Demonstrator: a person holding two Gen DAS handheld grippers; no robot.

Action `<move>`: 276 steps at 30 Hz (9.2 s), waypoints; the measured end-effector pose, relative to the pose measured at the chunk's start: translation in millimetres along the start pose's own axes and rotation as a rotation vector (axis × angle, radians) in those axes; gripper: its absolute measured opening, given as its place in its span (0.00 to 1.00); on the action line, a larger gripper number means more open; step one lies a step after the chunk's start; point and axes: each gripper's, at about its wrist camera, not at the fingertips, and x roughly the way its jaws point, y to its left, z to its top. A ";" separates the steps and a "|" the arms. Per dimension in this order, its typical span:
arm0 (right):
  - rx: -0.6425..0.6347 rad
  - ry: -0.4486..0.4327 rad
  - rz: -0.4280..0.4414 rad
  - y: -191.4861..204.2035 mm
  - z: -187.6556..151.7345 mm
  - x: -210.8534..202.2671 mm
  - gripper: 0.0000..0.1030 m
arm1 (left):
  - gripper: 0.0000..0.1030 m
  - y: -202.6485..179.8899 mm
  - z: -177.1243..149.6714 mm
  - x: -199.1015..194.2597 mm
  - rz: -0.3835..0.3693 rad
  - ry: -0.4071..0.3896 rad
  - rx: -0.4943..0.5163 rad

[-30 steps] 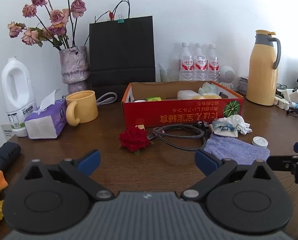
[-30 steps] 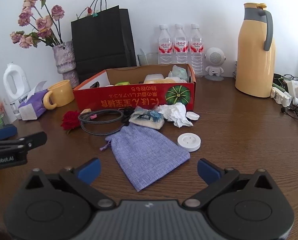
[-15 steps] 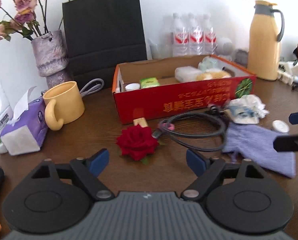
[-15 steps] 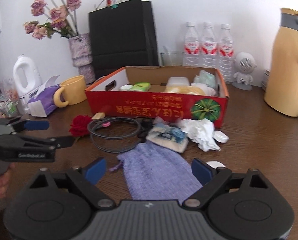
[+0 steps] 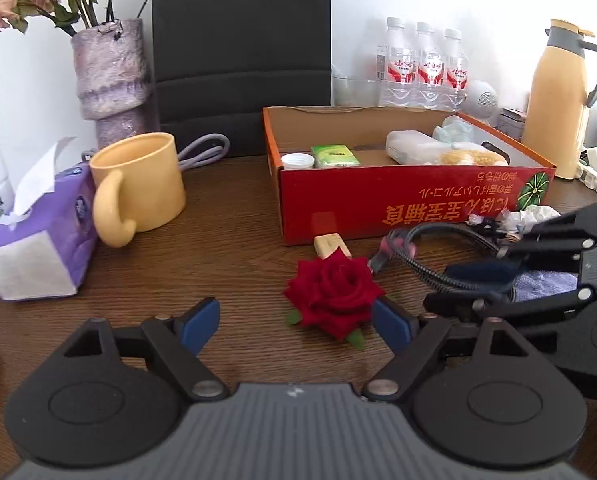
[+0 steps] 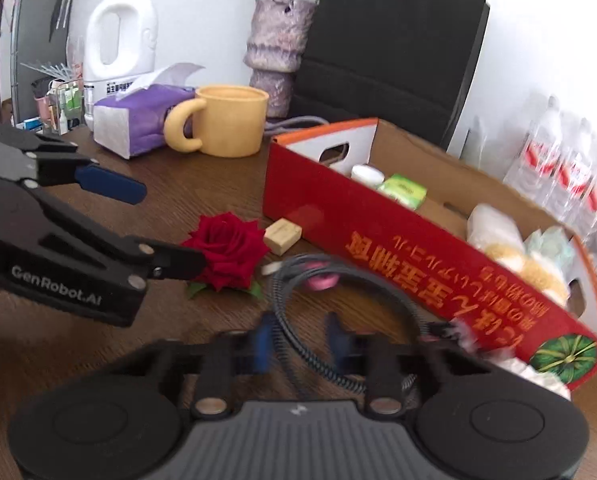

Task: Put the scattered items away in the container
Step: 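Grasp the red rose with the left tool while the right tool grasps the black cable, then carry rose and cable into the box and open both tools, then withdraw both tools from the box back over the desk, then grasp the purple cloth pouch with the left tool while the right tool grasps the white round lid, then carry pouch and lid into the box and open both tools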

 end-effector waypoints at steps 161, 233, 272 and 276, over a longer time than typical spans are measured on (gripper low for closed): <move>0.551 -0.134 -0.317 -59.8 -158.8 -185.0 0.95 | 1.00 -113.9 -62.7 -111.1 -0.256 -0.035 -0.003; 0.375 -0.313 -0.256 -47.6 -126.5 -242.2 0.37 | 0.02 -114.4 21.0 -184.3 -0.161 -0.312 -0.074; 0.618 0.378 0.016 -269.9 93.8 79.3 0.54 | 0.30 -63.6 204.7 141.8 0.075 0.301 -0.087; 0.579 0.360 -0.016 -262.2 103.5 61.1 0.81 | 0.71 -64.4 205.6 133.2 0.096 0.329 -0.084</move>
